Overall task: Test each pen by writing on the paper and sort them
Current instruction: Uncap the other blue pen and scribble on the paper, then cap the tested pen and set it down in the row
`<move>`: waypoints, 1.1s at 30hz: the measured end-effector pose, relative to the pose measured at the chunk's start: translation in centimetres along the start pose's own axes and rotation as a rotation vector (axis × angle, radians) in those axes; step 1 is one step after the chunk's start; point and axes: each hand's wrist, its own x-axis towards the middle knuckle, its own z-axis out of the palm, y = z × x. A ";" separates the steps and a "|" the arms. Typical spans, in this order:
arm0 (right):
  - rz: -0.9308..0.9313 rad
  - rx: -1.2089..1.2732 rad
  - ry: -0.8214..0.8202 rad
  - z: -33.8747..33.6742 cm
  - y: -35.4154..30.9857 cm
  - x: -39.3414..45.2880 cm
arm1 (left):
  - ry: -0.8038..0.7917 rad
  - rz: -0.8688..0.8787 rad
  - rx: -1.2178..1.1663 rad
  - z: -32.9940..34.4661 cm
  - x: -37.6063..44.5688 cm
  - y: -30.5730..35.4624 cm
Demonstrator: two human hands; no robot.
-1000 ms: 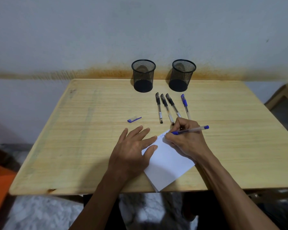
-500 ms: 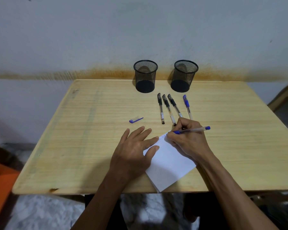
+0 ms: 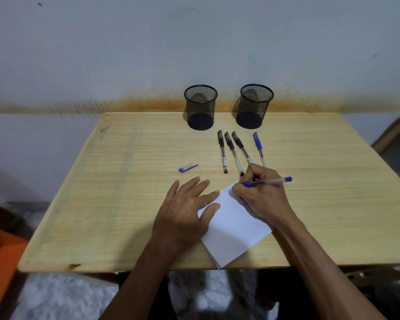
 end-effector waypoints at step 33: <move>0.232 0.416 0.172 -5.2 -2.2 -4.7 | 0.186 -0.335 0.169 -3.6 5.2 0.2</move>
